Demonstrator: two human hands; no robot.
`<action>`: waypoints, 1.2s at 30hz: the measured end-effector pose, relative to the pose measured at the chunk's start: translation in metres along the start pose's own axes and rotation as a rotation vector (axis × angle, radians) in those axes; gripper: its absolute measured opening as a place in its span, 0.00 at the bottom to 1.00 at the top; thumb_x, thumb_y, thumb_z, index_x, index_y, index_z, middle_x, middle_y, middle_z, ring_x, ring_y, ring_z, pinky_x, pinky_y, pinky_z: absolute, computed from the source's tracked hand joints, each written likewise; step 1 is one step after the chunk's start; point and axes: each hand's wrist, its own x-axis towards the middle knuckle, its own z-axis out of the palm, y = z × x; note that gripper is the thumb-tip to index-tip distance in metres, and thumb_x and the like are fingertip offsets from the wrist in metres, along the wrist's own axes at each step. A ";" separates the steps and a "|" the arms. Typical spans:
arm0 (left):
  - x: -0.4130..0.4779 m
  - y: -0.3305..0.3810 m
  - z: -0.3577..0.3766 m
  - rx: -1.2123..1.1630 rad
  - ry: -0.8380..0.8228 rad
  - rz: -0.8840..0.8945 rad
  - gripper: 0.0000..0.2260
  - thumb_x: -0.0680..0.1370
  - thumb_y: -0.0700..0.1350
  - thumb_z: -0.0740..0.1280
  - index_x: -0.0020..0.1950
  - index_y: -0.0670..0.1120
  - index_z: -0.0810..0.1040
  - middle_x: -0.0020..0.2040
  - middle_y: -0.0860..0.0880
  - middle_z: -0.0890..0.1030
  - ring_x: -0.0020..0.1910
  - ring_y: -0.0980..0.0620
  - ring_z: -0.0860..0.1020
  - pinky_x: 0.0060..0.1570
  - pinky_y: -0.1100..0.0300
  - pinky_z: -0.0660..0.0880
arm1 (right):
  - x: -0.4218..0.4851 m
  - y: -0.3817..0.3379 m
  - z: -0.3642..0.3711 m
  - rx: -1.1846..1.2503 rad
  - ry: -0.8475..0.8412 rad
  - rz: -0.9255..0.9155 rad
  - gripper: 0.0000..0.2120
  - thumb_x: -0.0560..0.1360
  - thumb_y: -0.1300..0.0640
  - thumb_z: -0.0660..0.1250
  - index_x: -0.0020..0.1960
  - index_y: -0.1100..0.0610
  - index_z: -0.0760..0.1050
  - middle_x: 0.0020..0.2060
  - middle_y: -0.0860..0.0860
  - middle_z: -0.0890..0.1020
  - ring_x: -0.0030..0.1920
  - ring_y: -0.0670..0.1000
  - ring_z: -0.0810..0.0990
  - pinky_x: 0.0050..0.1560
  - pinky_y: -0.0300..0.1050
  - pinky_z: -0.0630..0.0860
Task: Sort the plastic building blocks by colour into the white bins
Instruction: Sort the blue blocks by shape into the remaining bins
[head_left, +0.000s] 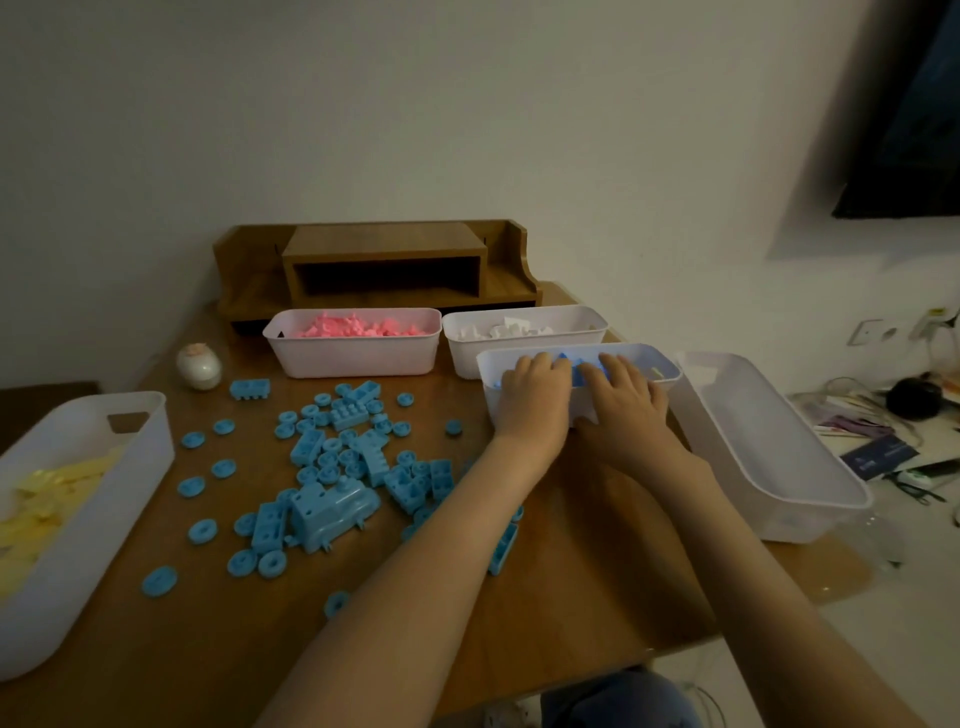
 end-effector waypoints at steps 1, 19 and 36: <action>0.000 0.002 0.003 -0.007 0.015 0.005 0.15 0.80 0.41 0.61 0.67 0.43 0.69 0.61 0.44 0.73 0.61 0.45 0.69 0.59 0.53 0.68 | 0.001 0.000 0.000 0.000 0.004 0.014 0.28 0.77 0.53 0.61 0.74 0.52 0.55 0.75 0.53 0.53 0.76 0.54 0.48 0.73 0.58 0.46; 0.009 -0.028 0.003 0.008 0.032 -0.134 0.17 0.80 0.42 0.58 0.69 0.47 0.66 0.64 0.46 0.72 0.65 0.45 0.68 0.64 0.52 0.63 | 0.005 -0.018 0.012 -0.115 0.179 0.059 0.37 0.77 0.46 0.59 0.76 0.49 0.40 0.76 0.56 0.42 0.76 0.58 0.39 0.68 0.61 0.31; -0.052 -0.005 -0.020 -0.132 -0.078 -0.093 0.14 0.80 0.41 0.58 0.65 0.47 0.69 0.62 0.47 0.73 0.62 0.48 0.71 0.61 0.54 0.66 | -0.046 0.018 -0.036 -0.077 -0.013 0.265 0.17 0.79 0.61 0.54 0.66 0.63 0.67 0.54 0.60 0.78 0.54 0.61 0.78 0.51 0.50 0.74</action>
